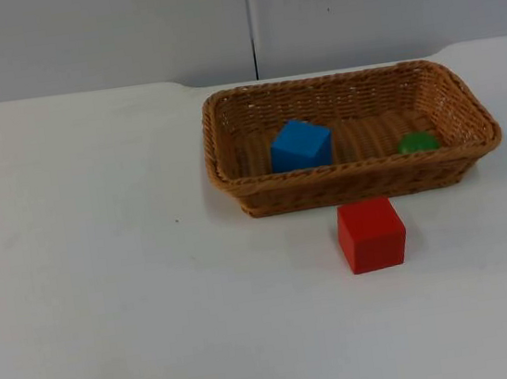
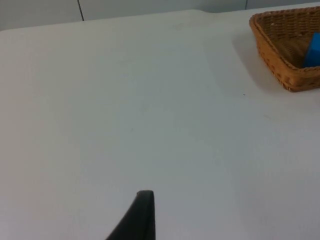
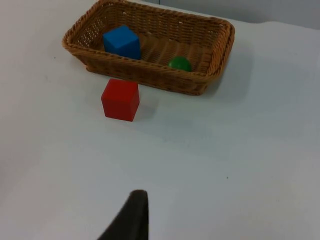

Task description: Place all geometric objects except the red cube into the basket.

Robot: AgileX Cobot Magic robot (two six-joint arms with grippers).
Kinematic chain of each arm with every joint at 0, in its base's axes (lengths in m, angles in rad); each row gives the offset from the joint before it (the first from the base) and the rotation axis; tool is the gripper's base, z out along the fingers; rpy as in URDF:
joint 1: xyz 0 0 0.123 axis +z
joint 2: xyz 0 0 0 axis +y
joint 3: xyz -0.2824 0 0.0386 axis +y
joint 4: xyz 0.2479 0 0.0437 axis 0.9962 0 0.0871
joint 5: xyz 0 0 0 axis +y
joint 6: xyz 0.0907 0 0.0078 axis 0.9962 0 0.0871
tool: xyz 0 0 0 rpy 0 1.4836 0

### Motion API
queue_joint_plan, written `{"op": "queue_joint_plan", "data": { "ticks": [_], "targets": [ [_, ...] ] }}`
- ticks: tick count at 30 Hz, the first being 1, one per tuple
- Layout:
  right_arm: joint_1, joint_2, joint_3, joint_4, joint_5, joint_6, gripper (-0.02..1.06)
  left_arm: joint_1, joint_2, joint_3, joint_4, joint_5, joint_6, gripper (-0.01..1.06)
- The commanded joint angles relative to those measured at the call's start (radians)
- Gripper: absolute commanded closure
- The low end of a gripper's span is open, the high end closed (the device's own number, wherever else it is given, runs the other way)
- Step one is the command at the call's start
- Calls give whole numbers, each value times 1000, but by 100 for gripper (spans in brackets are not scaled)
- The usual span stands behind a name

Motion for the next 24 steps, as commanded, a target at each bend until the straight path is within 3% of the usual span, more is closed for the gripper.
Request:
{"op": "queue_joint_plan", "data": {
  "ticks": [1,16,21,24],
  "targets": [
    [-3,-3,3,3,-11,1,-1,3,-4,2,2,2,-8,0],
    [-5,-3,3,3,-11,4,-1,3,-4,2,2,2,-8,0],
    [-72,-3,3,5,-11,4,-1,3,-4,2,2,2,-8,0],
    [-190,-3,3,6,-11,4,-1,3,-4,2,4,2,-8,0]
  ]
}}
